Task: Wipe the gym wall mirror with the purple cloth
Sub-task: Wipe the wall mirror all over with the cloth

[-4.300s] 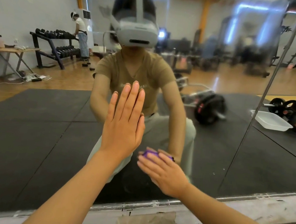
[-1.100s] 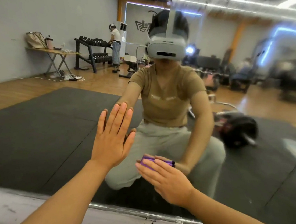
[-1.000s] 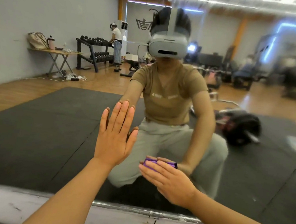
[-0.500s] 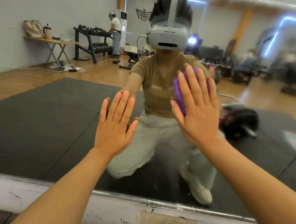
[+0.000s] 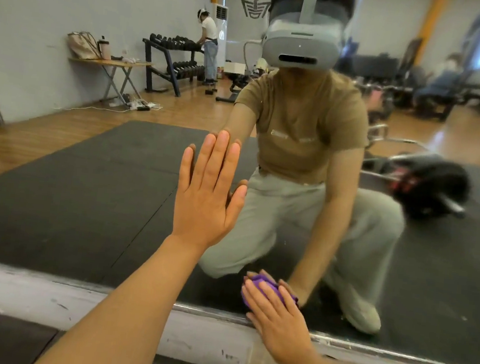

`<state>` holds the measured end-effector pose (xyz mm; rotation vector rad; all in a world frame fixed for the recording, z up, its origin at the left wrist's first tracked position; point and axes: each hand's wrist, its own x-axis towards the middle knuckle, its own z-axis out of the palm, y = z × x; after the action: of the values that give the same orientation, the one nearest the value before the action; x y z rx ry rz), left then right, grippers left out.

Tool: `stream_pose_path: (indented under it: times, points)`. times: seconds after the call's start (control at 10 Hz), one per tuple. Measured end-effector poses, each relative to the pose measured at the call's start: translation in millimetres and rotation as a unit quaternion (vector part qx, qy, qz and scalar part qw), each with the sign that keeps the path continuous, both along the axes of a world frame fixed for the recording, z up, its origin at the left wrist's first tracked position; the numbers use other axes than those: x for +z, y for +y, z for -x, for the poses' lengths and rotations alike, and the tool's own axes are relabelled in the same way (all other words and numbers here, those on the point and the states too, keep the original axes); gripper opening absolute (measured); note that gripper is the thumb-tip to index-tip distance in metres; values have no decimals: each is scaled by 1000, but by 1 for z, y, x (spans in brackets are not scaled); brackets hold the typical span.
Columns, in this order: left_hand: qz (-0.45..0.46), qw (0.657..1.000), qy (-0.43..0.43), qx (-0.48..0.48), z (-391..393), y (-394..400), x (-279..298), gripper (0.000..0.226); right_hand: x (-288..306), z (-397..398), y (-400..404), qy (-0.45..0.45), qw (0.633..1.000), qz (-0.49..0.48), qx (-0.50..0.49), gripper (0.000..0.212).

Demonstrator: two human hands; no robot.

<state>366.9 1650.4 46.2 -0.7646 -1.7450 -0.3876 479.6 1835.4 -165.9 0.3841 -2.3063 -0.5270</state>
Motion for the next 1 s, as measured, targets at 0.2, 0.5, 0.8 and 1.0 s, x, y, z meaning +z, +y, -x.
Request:
stream_pose_path:
  times: [0.2, 0.5, 0.8, 1.0]
  points:
    - [4, 1000, 5, -2, 0, -3, 1, 60, -7, -8, 5, -27, 999, -18, 23, 68]
    - [0, 1000, 10, -3, 0, -1, 0, 64, 138, 0, 37, 218, 966, 132, 37, 55]
    - [-8, 1000, 17, -9, -1, 2, -1, 63, 90, 6, 24, 183, 977, 103, 40, 60]
    - [-2, 1000, 16, -8, 0, 0, 0, 64, -9, -11, 10, -31, 998, -56, -5, 83]
